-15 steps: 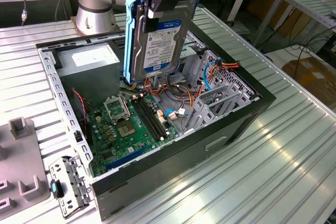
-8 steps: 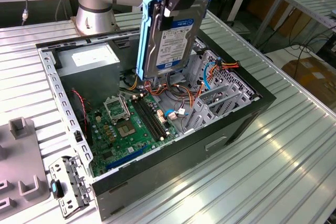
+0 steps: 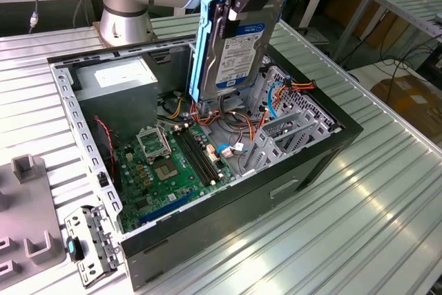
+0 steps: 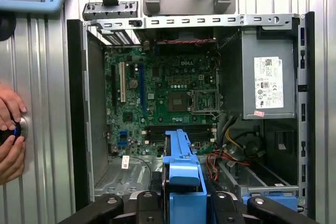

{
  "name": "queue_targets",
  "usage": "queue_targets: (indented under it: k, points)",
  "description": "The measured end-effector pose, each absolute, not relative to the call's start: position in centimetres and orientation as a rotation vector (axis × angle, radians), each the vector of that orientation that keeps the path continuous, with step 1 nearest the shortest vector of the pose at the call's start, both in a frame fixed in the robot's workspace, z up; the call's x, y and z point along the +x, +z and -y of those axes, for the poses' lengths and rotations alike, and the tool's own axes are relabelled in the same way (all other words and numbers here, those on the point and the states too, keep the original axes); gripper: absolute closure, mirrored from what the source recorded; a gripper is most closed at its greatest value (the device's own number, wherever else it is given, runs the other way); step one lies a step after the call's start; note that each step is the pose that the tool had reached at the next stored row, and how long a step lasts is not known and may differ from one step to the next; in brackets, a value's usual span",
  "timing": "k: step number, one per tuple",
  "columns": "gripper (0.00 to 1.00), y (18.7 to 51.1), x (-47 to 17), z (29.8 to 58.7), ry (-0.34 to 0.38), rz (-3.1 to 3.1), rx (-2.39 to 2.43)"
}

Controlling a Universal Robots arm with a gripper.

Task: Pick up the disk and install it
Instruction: 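Insert the disk into the insertion slot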

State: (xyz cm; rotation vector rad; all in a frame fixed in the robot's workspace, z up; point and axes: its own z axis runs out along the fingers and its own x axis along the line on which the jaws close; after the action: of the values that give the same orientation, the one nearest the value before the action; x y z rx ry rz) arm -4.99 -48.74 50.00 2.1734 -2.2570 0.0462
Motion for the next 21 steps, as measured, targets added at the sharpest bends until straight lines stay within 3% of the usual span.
queue_targets:
  k: [12, 21]
  points:
    - [0.63, 49.8, -3.6, 52.1, 0.045, 2.256, 2.173]
    - [0.63, 49.7, 0.6, 52.8, 0.043, 2.256, 2.172]
